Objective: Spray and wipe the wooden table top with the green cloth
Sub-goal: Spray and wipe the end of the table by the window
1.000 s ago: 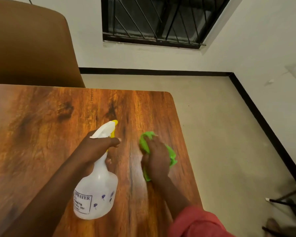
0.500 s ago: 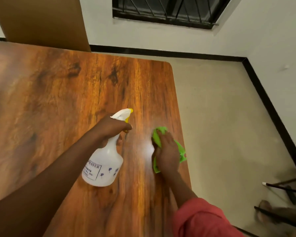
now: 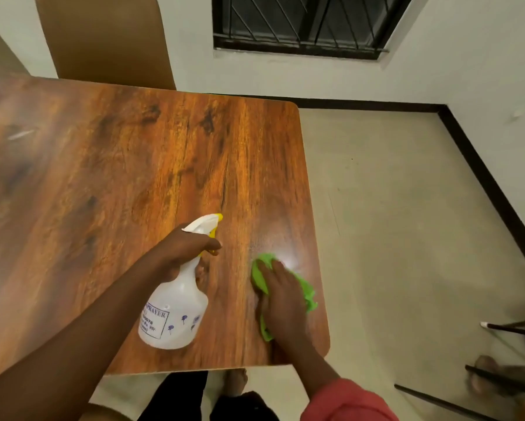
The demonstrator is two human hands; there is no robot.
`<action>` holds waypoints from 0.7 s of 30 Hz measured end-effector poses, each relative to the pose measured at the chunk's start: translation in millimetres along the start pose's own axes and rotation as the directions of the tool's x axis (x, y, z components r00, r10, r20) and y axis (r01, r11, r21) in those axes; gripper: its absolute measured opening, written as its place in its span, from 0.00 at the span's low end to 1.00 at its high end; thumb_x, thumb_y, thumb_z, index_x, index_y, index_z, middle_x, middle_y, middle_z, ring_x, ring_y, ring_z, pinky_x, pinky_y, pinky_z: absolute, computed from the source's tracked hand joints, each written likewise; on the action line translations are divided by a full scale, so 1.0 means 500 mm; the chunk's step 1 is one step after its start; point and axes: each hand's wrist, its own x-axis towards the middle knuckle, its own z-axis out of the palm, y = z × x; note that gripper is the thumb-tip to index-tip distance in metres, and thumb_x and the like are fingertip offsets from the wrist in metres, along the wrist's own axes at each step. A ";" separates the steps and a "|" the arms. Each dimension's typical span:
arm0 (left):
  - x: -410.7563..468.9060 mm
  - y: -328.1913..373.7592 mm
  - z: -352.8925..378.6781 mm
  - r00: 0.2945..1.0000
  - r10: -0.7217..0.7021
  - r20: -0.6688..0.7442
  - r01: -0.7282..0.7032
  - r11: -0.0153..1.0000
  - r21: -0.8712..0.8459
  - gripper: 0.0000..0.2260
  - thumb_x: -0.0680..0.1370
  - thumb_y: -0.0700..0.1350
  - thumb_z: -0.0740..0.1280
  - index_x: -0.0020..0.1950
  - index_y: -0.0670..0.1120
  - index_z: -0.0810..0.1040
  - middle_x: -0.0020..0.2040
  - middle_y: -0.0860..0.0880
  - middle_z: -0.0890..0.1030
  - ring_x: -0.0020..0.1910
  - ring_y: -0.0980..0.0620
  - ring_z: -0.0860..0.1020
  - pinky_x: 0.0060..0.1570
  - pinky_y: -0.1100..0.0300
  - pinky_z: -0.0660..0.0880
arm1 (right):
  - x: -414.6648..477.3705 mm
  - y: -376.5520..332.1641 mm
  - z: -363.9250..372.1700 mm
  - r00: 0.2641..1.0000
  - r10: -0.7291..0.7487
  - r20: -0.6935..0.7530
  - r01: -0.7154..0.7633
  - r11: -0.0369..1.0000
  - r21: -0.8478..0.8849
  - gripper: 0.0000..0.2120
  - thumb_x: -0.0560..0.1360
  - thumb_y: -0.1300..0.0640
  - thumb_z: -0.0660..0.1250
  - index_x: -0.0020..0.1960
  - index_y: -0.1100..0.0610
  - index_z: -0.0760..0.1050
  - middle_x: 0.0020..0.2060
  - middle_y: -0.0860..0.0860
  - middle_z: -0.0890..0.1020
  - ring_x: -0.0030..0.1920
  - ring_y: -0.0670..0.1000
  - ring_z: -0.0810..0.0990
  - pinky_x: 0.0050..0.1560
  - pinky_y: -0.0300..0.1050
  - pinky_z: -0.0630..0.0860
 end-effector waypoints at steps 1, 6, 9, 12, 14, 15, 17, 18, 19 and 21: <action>-0.015 -0.005 0.001 1.000 0.008 -0.004 -0.008 1.000 0.006 0.26 0.73 0.35 0.68 0.68 0.55 0.72 0.47 0.31 0.79 0.24 0.47 0.69 0.29 0.59 0.71 | -0.014 0.029 -0.016 0.998 0.066 -0.024 -0.066 0.998 -0.014 0.28 0.70 0.55 0.57 0.70 0.50 0.69 0.68 0.55 0.72 0.69 0.56 0.69 0.68 0.52 0.61; -0.066 -0.057 -0.009 0.998 -0.005 -0.067 0.007 1.000 0.028 0.25 0.73 0.36 0.69 0.68 0.52 0.71 0.44 0.35 0.78 0.24 0.47 0.70 0.29 0.58 0.71 | -0.075 0.065 -0.021 0.976 0.190 -0.103 -0.191 0.982 0.000 0.28 0.69 0.63 0.65 0.69 0.53 0.71 0.68 0.54 0.72 0.68 0.56 0.69 0.67 0.53 0.65; -0.074 -0.080 -0.013 0.997 -0.018 -0.079 0.020 1.000 0.023 0.27 0.72 0.37 0.70 0.69 0.53 0.70 0.47 0.33 0.79 0.25 0.47 0.71 0.29 0.57 0.72 | -0.133 0.010 0.004 0.971 0.215 -0.102 -0.213 0.977 0.033 0.29 0.66 0.63 0.63 0.68 0.54 0.72 0.67 0.55 0.74 0.66 0.57 0.71 0.66 0.50 0.64; -0.076 -0.081 -0.009 0.997 0.007 -0.078 -0.007 1.000 0.005 0.28 0.71 0.38 0.71 0.69 0.55 0.71 0.42 0.36 0.78 0.24 0.47 0.71 0.31 0.56 0.72 | -0.199 -0.070 0.034 0.988 0.151 -0.016 -0.149 0.984 0.094 0.33 0.61 0.62 0.64 0.67 0.52 0.73 0.67 0.53 0.74 0.67 0.53 0.69 0.66 0.46 0.63; -0.082 -0.068 -0.011 0.996 0.039 -0.079 -0.040 0.999 -0.008 0.28 0.72 0.37 0.71 0.68 0.56 0.72 0.39 0.37 0.76 0.23 0.47 0.70 0.31 0.56 0.72 | -0.223 -0.121 0.048 0.996 0.064 0.065 -0.072 0.988 0.135 0.33 0.58 0.60 0.67 0.64 0.48 0.74 0.65 0.50 0.75 0.66 0.50 0.69 0.64 0.46 0.66; -0.087 -0.058 -0.015 0.995 0.057 -0.085 -0.058 0.998 -0.012 0.27 0.72 0.37 0.71 0.69 0.55 0.72 0.39 0.38 0.76 0.22 0.47 0.70 0.31 0.56 0.71 | -0.224 -0.139 0.055 0.995 0.033 0.089 -0.047 0.986 0.159 0.32 0.58 0.59 0.67 0.63 0.47 0.75 0.64 0.48 0.76 0.65 0.49 0.69 0.62 0.46 0.67; -0.092 -0.041 -0.029 0.990 0.089 -0.109 -0.091 0.996 -0.012 0.26 0.73 0.38 0.71 0.69 0.54 0.71 0.39 0.38 0.76 0.23 0.49 0.70 0.32 0.56 0.71 | -0.207 -0.156 0.065 0.991 0.062 0.115 -0.094 0.947 0.306 0.30 0.59 0.63 0.66 0.60 0.46 0.77 0.62 0.45 0.77 0.63 0.47 0.72 0.63 0.46 0.69; -0.094 -0.033 -0.035 0.988 0.098 -0.120 -0.101 0.995 -0.014 0.25 0.73 0.38 0.71 0.68 0.54 0.71 0.38 0.40 0.75 0.23 0.49 0.70 0.32 0.56 0.71 | -0.189 -0.164 0.056 0.984 0.125 0.126 -0.168 0.886 0.432 0.28 0.61 0.65 0.65 0.58 0.45 0.79 0.61 0.44 0.78 0.62 0.45 0.74 0.64 0.45 0.71; -0.097 -0.023 -0.039 0.986 0.109 -0.126 -0.112 0.994 -0.012 0.24 0.74 0.39 0.71 0.67 0.53 0.71 0.38 0.41 0.75 0.23 0.49 0.70 0.33 0.56 0.71 | -0.166 -0.170 0.040 0.970 0.187 0.158 -0.243 0.802 0.545 0.26 0.65 0.67 0.63 0.56 0.44 0.79 0.59 0.42 0.78 0.61 0.42 0.75 0.64 0.44 0.71; -0.098 -0.007 -0.040 0.983 0.142 -0.116 -0.143 0.990 -0.004 0.23 0.74 0.39 0.71 0.66 0.56 0.71 0.38 0.41 0.75 0.23 0.49 0.70 0.33 0.57 0.70 | -0.105 -0.178 -0.009 0.921 0.255 0.294 -0.388 0.662 0.641 0.22 0.73 0.66 0.60 0.57 0.43 0.77 0.55 0.41 0.80 0.55 0.40 0.77 0.58 0.36 0.74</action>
